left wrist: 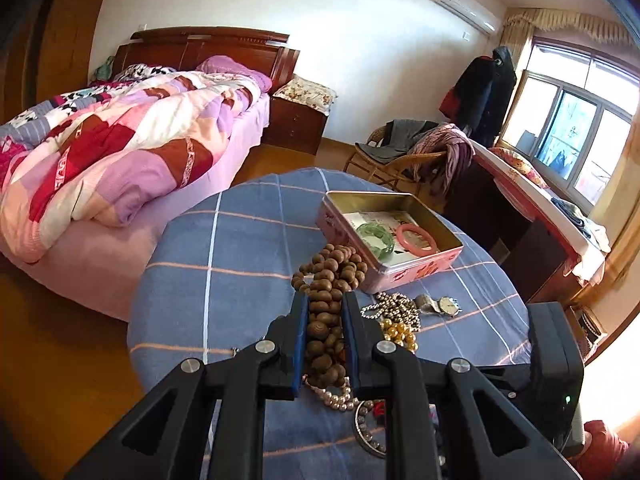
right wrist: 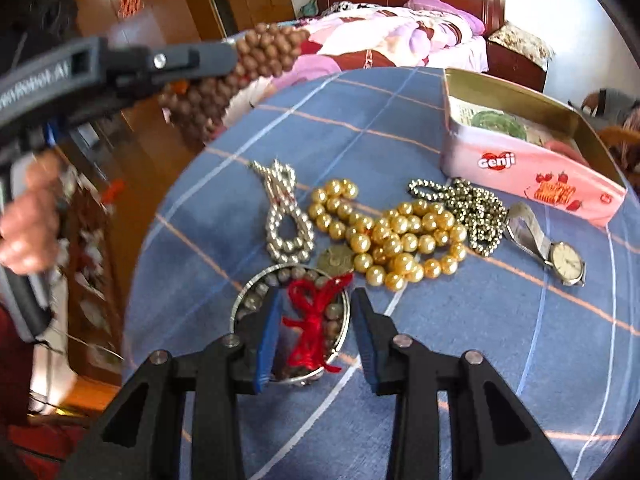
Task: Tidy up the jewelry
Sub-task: 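Close the right tool on the red-cord bracelet, then lift the red-cord bracelet with the right tool while the left holds the wooden beads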
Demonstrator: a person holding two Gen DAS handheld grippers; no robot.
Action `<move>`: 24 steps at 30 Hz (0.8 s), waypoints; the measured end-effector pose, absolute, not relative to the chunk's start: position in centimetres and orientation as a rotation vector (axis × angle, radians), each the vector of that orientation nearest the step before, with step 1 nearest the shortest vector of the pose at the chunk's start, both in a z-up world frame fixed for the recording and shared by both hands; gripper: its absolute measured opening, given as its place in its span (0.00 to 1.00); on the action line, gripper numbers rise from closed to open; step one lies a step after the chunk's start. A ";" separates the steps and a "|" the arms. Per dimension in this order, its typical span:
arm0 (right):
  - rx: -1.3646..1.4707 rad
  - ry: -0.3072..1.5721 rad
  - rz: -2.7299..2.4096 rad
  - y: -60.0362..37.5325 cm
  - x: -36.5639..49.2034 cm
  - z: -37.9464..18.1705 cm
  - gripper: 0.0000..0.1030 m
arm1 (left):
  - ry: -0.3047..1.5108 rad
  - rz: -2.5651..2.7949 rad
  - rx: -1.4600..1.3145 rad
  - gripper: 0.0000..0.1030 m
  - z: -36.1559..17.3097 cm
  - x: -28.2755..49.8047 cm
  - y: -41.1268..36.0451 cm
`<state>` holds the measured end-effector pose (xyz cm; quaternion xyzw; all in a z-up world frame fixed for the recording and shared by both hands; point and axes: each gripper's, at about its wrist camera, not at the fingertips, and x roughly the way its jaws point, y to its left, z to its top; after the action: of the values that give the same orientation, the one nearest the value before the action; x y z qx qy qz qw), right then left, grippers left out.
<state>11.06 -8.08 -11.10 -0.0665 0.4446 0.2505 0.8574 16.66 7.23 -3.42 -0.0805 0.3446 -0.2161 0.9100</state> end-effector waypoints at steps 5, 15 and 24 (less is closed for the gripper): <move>-0.090 0.917 0.507 -9.4 11.3 -10.5 0.12 | 0.712 -0.447 -0.179 0.16 -3.5 16.4 7.3; 0.046 0.876 0.491 -12.3 11.7 -8.6 0.12 | 0.693 -0.460 -0.194 0.16 -3.1 15.9 7.5; -0.074 0.922 0.541 -9.5 10.4 -10.0 0.17 | 0.698 -0.459 -0.190 0.16 -3.1 15.7 7.5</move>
<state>10.36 -9.49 -10.02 -0.0352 0.4395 0.2575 0.8598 15.66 7.50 -3.14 -0.0920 0.3382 -0.2228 0.9097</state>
